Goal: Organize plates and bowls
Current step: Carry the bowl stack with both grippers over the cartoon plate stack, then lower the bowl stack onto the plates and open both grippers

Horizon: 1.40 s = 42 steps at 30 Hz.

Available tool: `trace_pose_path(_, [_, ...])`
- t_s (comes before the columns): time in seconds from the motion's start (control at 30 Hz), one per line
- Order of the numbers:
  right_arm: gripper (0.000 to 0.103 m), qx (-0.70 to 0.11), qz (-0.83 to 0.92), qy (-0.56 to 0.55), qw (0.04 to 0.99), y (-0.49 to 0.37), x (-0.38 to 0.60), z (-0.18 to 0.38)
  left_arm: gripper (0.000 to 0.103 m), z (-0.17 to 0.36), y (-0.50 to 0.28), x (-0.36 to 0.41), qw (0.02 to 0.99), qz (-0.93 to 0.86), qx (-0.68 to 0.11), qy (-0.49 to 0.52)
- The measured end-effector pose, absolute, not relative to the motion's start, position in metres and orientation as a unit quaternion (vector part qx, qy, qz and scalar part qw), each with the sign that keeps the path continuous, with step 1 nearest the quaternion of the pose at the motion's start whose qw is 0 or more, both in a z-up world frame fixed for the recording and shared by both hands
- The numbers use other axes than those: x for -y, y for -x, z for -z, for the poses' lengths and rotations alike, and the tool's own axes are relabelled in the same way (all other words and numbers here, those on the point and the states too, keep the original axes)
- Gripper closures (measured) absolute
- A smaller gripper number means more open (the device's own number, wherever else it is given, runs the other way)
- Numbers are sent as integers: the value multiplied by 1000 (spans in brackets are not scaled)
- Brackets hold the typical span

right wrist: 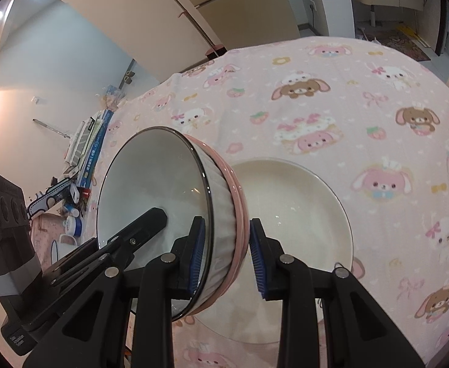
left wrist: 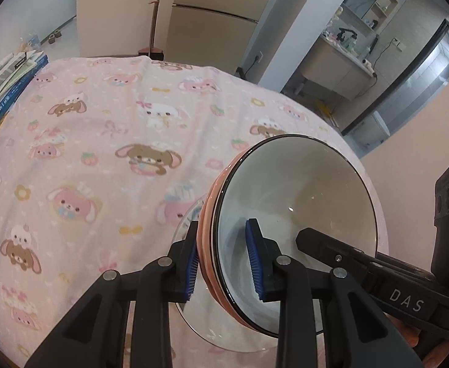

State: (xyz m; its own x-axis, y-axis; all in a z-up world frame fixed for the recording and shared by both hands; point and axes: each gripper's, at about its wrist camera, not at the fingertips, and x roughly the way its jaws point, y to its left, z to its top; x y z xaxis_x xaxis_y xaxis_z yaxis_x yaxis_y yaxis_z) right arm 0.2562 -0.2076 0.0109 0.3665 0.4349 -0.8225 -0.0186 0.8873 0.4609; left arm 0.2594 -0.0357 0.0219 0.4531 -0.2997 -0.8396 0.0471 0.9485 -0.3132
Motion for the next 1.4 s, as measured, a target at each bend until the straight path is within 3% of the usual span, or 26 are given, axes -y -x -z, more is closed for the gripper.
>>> trace_pose_path(1.4, [70, -558, -116, -176, 803, -239, 225, 31, 70, 26, -259, 64, 822, 105, -546, 120])
